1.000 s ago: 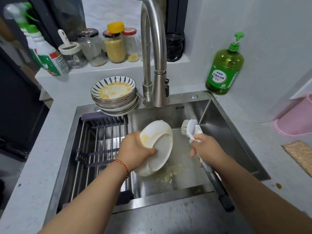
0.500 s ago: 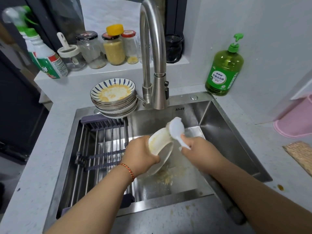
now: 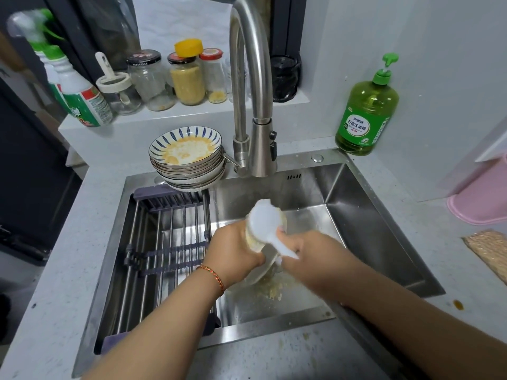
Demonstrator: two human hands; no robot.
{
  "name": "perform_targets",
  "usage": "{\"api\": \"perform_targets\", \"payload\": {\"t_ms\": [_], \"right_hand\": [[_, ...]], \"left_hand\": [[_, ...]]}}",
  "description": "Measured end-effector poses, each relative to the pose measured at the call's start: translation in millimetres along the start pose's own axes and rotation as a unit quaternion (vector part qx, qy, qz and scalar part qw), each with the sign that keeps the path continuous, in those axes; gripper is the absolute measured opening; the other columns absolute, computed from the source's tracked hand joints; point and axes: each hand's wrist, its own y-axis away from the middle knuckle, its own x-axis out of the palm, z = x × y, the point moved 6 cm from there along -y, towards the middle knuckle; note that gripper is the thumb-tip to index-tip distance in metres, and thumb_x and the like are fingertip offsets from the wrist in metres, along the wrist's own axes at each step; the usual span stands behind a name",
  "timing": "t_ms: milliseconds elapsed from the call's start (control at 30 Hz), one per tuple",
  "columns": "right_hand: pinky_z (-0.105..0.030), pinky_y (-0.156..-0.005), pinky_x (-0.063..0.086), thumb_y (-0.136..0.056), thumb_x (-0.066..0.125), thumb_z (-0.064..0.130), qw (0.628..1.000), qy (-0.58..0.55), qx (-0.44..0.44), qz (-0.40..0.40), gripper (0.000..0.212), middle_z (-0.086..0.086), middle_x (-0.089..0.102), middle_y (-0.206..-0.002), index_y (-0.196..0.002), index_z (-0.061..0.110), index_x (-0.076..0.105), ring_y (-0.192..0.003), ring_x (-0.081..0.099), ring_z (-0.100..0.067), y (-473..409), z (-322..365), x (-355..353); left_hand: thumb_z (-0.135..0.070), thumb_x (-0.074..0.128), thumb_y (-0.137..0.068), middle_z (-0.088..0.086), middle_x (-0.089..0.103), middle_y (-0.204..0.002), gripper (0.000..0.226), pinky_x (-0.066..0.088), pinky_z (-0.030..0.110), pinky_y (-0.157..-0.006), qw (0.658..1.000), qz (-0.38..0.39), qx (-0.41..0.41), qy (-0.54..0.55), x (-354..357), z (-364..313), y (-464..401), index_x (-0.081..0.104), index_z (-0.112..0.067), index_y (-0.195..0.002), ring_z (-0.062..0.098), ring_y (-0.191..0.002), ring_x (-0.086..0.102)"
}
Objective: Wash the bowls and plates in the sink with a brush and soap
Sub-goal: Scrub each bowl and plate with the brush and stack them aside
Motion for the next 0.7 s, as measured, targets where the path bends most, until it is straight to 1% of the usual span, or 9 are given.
{"api": "perform_targets", "payload": {"t_ms": [67, 133, 200, 267, 333, 400, 533, 600, 700], "right_hand": [[-0.016, -0.049, 0.025, -0.093, 0.052, 0.033, 1.0, 0.008, -0.015, 0.018, 0.006, 0.008, 0.036, -0.059, -0.094, 0.039, 0.053, -0.052, 0.032, -0.001, 9, 12, 5], [-0.019, -0.052, 0.031, -0.092, 0.054, 0.032, 0.999, -0.022, 0.015, 0.022, 0.009, 0.007, 0.042, -0.058, -0.084, 0.037, 0.054, -0.05, 0.037, -0.002, 3, 1, 0], [-0.025, -0.057, 0.038, -0.091, 0.057, 0.026, 0.994, -0.085, 0.07, -0.004, 0.007, 0.005, 0.05, -0.059, -0.092, 0.03, 0.062, -0.052, 0.046, -0.009, -9, -23, -8], [-0.025, -0.059, 0.039, -0.089, 0.058, 0.02, 0.98, -0.152, 0.13, -0.025, 0.016, 0.0, 0.053, -0.06, -0.099, 0.01, 0.066, -0.053, 0.05, -0.014, -18, -48, -12], [-0.02, -0.049, 0.04, -0.089, 0.059, 0.017, 0.962, -0.204, 0.179, -0.02, 0.017, -0.003, 0.054, -0.06, -0.101, 0.006, 0.066, -0.045, 0.049, -0.011, -19, -64, -6], [-0.018, -0.038, 0.038, -0.091, 0.058, 0.016, 0.942, -0.256, 0.217, -0.005, 0.016, -0.006, 0.053, -0.062, -0.104, 0.009, 0.065, -0.039, 0.046, -0.012, -14, -75, 10], [-0.021, -0.04, 0.039, -0.088, 0.065, 0.023, 0.895, -0.364, 0.253, -0.049, 0.022, -0.006, 0.049, -0.061, -0.089, 0.002, 0.064, -0.04, 0.043, -0.015, -4, -92, 33], [-0.02, -0.041, 0.041, -0.083, 0.073, 0.03, 0.878, -0.398, 0.256, -0.068, 0.031, -0.004, 0.048, -0.061, -0.086, 0.0, 0.063, -0.04, 0.045, -0.011, -2, -93, 36], [-0.022, -0.044, 0.041, -0.078, 0.077, 0.034, 0.872, -0.418, 0.247, -0.066, 0.035, 0.002, 0.044, -0.052, -0.087, 0.005, 0.059, -0.041, 0.043, -0.007, -4, -90, 39]], "left_hand": [[-0.013, 0.076, -0.064, -0.016, 0.05, -0.058, 0.036, 0.035, 0.009, -0.048, 1.0, 0.003, 0.009, 0.019, 1, -1, 2, 0.046, -0.033, -0.064, 0.003, -0.056, 0.049], [-0.022, 0.075, -0.061, -0.016, 0.055, -0.062, 0.027, 0.036, 0.01, -0.05, 0.999, 0.012, 0.009, 0.028, 2, 3, 5, 0.051, -0.031, -0.068, 0.003, -0.059, 0.053], [-0.031, 0.07, -0.053, -0.014, 0.061, -0.069, 0.026, 0.045, 0.019, -0.057, 0.999, 0.006, 0.002, 0.041, 1, 7, 7, 0.059, -0.03, -0.077, 0.009, -0.067, 0.06], [-0.028, 0.069, -0.05, -0.014, 0.063, -0.07, 0.028, 0.047, 0.02, -0.059, 0.997, -0.003, -0.005, 0.081, 0, 12, 9, 0.06, -0.033, -0.076, 0.004, -0.068, 0.06], [-0.018, 0.077, -0.052, -0.015, 0.063, -0.071, 0.031, 0.045, 0.014, -0.058, 0.99, -0.016, -0.022, 0.139, -2, 15, 13, 0.06, -0.034, -0.073, -0.004, -0.065, 0.059], [-0.01, 0.083, -0.053, -0.01, 0.068, -0.079, 0.038, 0.05, 0.018, -0.063, 0.969, -0.047, -0.069, 0.231, -1, 29, 18, 0.064, -0.028, -0.08, 0.002, -0.072, 0.063], [-0.007, 0.084, -0.056, 0.015, 0.071, -0.098, 0.045, 0.057, 0.052, -0.08, 0.862, -0.131, -0.178, 0.456, 8, 50, 28, 0.066, -0.011, -0.097, 0.037, -0.093, 0.068], [0.007, 0.073, -0.073, 0.016, 0.07, -0.101, 0.035, 0.056, 0.054, -0.081, 0.802, -0.137, -0.205, 0.545, 16, 48, 30, 0.063, -0.008, -0.103, 0.037, -0.096, 0.066], [0.008, 0.063, -0.079, 0.014, 0.072, -0.102, 0.035, 0.057, 0.051, -0.078, 0.728, -0.13, -0.227, 0.633, 26, 44, 32, 0.062, -0.006, -0.112, 0.032, -0.095, 0.068]]}}
